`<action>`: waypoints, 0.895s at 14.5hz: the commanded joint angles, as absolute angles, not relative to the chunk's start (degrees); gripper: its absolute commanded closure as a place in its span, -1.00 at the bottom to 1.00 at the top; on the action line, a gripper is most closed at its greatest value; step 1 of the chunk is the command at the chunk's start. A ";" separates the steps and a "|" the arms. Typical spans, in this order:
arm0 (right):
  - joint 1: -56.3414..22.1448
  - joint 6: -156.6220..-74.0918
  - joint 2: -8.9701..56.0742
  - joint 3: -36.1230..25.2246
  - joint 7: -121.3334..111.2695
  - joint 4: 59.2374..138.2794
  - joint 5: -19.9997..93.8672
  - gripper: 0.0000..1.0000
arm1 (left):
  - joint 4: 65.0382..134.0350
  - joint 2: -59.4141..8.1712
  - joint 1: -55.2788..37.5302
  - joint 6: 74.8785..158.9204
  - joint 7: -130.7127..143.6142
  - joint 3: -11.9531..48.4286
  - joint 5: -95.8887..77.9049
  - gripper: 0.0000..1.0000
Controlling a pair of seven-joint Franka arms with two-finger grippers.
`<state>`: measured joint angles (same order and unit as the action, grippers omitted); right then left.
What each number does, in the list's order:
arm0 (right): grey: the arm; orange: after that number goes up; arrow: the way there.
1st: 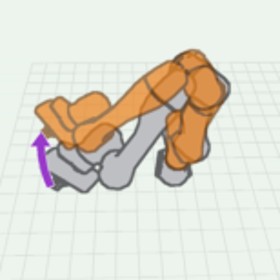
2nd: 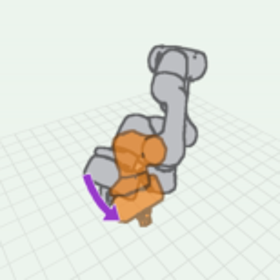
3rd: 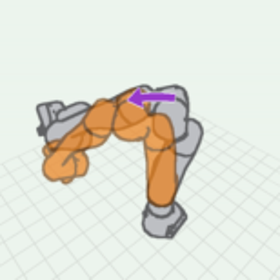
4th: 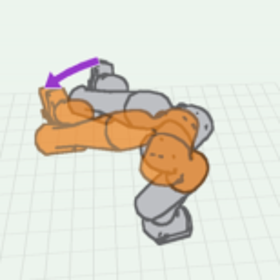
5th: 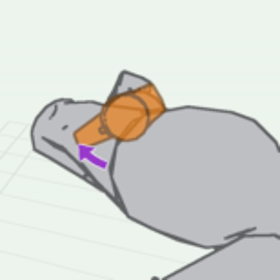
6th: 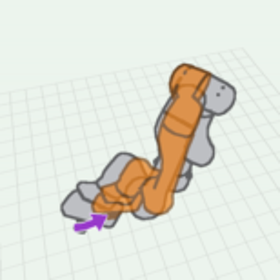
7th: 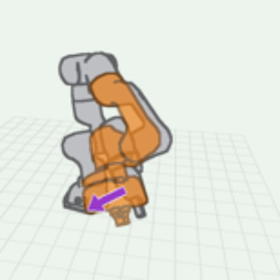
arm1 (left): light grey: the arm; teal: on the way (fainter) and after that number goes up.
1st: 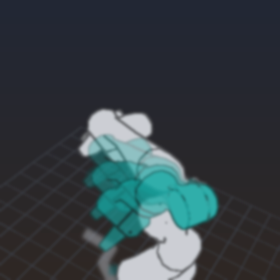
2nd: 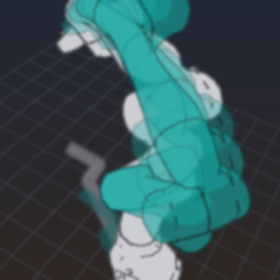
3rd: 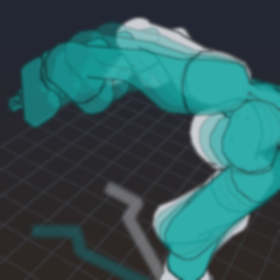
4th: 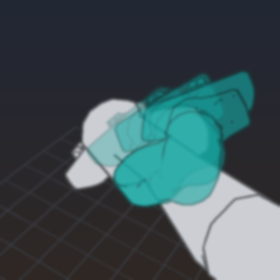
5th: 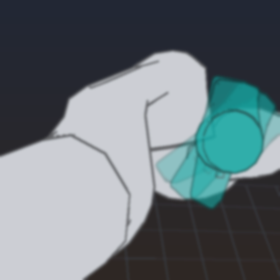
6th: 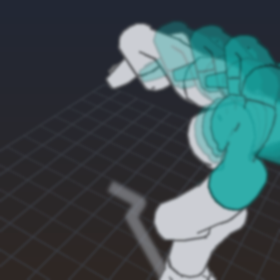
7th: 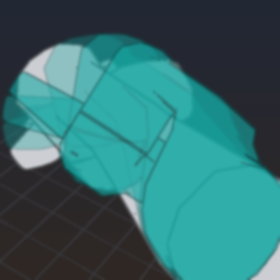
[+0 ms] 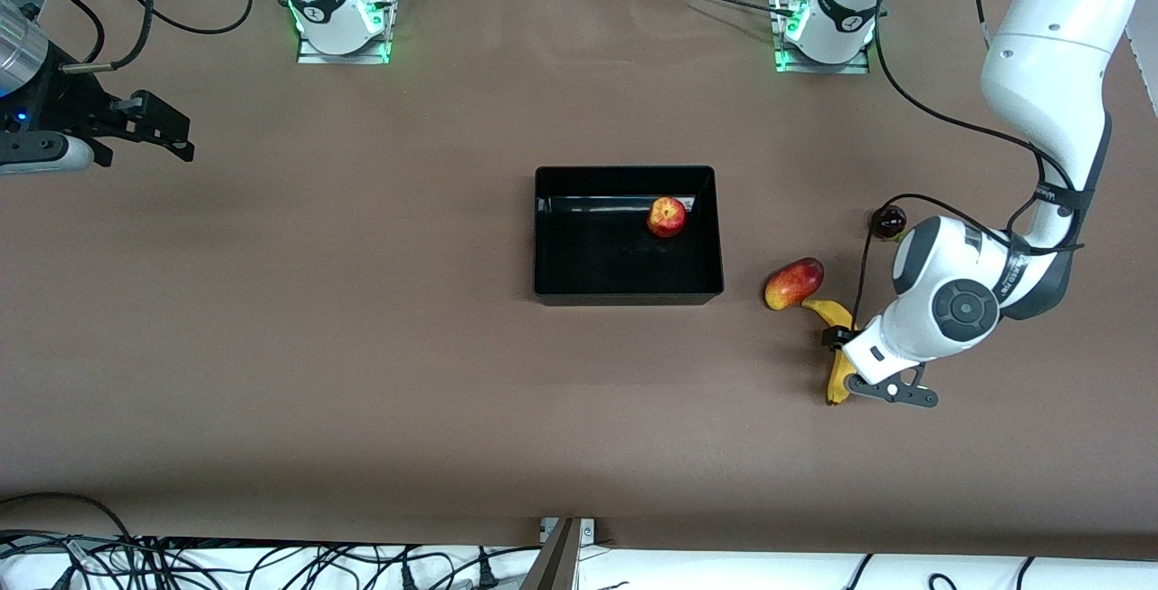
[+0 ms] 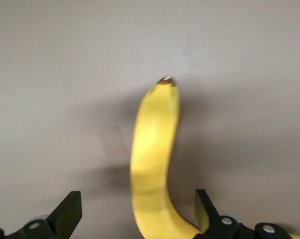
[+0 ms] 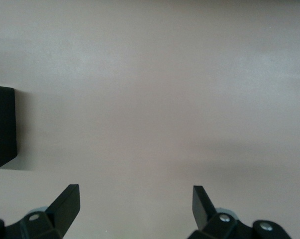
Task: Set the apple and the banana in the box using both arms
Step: 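Move the left gripper down over the yellow banana, then close the left gripper on the banana's stem end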
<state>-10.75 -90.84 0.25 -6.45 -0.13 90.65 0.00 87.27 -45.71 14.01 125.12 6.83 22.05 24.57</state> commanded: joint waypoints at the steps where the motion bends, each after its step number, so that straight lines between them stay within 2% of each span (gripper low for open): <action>1: -10.46 -90.00 0.53 -6.15 -0.18 89.56 -0.09 -1.00 | 88.59 -47.02 15.29 127.52 5.80 22.76 25.66 -1.00; 2: -10.46 -90.00 0.44 -6.15 -0.18 89.47 -0.09 -1.00 | 89.12 -47.02 15.29 127.96 5.71 22.85 25.58 -1.00; 3: -10.46 -90.00 0.44 -6.15 -0.18 89.47 -0.09 -1.00 | 89.38 -47.02 15.12 127.97 5.80 22.85 25.58 -0.79; 6: -10.46 -90.00 0.44 -6.15 -0.17 89.47 -0.09 -1.00 | 89.30 -46.93 15.21 127.53 5.19 22.85 25.58 0.49; 7: -10.46 -90.00 0.44 -6.15 -0.18 89.47 -0.09 -1.00 | 89.30 -46.85 15.29 127.36 5.19 22.94 25.40 0.70; 11: -10.46 -90.00 0.53 -6.15 -0.17 89.47 -0.09 -1.00 | 88.77 -46.32 15.47 126.31 5.19 22.94 25.14 0.94; 13: -10.46 -90.09 0.44 -6.15 -0.09 89.47 -0.09 -1.00 | 86.50 -45.10 15.47 121.67 3.35 23.03 25.22 0.95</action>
